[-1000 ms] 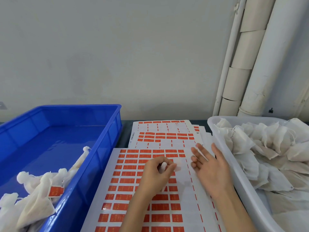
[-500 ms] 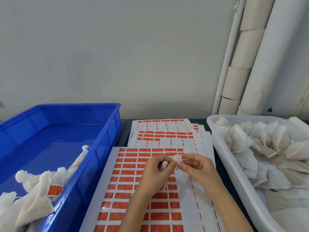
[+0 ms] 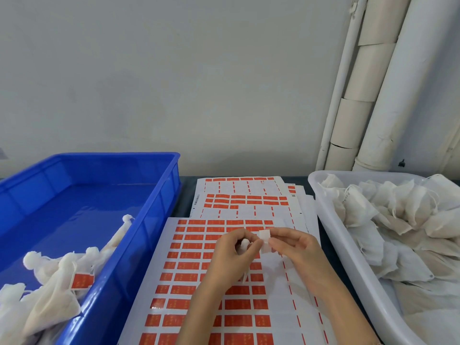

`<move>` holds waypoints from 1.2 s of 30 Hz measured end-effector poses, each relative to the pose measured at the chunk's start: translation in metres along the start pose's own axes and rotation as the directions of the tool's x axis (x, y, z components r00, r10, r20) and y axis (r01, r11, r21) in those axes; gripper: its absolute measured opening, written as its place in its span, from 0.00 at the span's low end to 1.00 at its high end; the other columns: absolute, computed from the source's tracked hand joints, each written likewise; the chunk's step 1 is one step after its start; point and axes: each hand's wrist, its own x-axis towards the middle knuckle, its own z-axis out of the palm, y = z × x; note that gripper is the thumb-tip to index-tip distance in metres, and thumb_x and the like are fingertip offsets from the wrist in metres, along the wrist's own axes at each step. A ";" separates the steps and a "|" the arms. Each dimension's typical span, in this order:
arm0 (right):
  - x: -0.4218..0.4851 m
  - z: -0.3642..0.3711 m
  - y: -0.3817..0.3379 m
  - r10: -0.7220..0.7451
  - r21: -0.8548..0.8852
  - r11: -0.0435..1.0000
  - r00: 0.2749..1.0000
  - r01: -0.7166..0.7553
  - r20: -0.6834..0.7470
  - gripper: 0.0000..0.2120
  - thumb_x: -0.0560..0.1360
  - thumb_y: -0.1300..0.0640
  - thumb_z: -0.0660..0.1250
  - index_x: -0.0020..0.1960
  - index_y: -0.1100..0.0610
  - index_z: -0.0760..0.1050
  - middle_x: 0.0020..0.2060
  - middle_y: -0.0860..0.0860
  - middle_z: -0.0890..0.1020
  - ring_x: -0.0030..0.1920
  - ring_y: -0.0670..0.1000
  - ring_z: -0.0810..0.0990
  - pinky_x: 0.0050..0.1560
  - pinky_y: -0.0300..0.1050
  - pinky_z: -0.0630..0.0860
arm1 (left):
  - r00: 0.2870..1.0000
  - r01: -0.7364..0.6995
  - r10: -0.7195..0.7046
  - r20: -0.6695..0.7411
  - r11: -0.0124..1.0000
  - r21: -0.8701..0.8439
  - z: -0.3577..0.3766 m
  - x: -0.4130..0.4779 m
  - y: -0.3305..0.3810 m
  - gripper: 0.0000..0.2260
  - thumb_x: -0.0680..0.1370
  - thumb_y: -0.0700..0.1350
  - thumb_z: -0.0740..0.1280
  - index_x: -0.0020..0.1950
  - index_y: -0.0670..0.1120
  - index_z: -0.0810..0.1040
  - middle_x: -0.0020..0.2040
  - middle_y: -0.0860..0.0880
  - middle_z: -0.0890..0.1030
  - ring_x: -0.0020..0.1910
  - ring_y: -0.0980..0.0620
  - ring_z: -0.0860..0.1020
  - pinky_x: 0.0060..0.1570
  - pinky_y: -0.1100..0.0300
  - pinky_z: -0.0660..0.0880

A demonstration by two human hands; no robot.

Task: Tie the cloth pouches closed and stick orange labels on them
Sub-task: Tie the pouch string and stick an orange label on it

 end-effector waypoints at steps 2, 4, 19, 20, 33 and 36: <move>0.001 0.000 0.002 -0.003 -0.014 1.000 1.000 0.003 -0.014 0.12 0.68 0.53 0.75 0.50 0.46 0.80 0.43 0.37 0.84 0.46 0.38 0.82 0.36 0.28 0.75 | 1.000 0.001 -0.001 0.007 1.000 0.004 0.000 0.000 0.000 0.06 0.76 0.48 0.70 0.40 0.59 0.77 0.38 0.61 0.79 0.43 0.67 0.76 0.36 0.77 0.71; 0.002 0.000 0.004 -0.006 -0.035 0.999 1.000 0.005 -0.027 0.10 0.69 0.56 0.75 0.49 0.46 0.80 0.41 0.36 0.84 0.45 0.37 0.82 0.33 0.26 0.74 | 1.000 -0.009 0.008 0.023 1.000 0.003 0.000 -0.001 0.001 0.07 0.76 0.49 0.70 0.40 0.59 0.77 0.37 0.62 0.79 0.43 0.66 0.76 0.37 0.76 0.72; 0.001 -0.003 0.003 -0.059 -0.004 0.998 0.998 0.059 0.014 0.05 0.70 0.61 0.74 0.44 0.51 0.84 0.42 0.42 0.85 0.46 0.41 0.82 0.38 0.28 0.76 | 0.998 0.065 -0.062 0.031 0.994 -0.086 -0.001 0.000 -0.001 0.08 0.76 0.47 0.69 0.38 0.58 0.81 0.34 0.62 0.80 0.35 0.64 0.77 0.31 0.76 0.69; 0.001 -0.003 0.003 -0.069 -0.003 0.998 0.997 0.069 0.022 0.06 0.70 0.61 0.74 0.44 0.52 0.84 0.42 0.42 0.85 0.46 0.41 0.83 0.39 0.29 0.76 | 0.997 0.078 -0.075 0.033 0.992 -0.100 -0.002 0.001 -0.001 0.08 0.76 0.48 0.69 0.38 0.58 0.81 0.33 0.61 0.80 0.33 0.64 0.76 0.30 0.76 0.69; -0.002 0.004 0.004 -0.259 -0.130 0.952 0.956 0.276 0.137 0.10 0.72 0.61 0.73 0.51 0.49 0.81 0.46 0.42 0.84 0.46 0.49 0.81 0.46 0.40 0.81 | 0.987 0.146 -0.143 0.074 0.988 -0.047 -0.004 0.001 -0.006 0.09 0.76 0.47 0.69 0.36 0.55 0.80 0.29 0.61 0.78 0.31 0.65 0.75 0.28 0.77 0.69; -0.002 0.006 0.006 -0.254 -0.136 0.955 0.964 0.264 0.083 0.09 0.72 0.59 0.73 0.49 0.47 0.81 0.45 0.40 0.84 0.47 0.47 0.81 0.45 0.36 0.80 | 0.988 0.138 -0.135 0.079 0.989 -0.044 -0.005 0.001 -0.006 0.09 0.76 0.47 0.69 0.35 0.55 0.80 0.29 0.61 0.78 0.31 0.65 0.76 0.29 0.77 0.69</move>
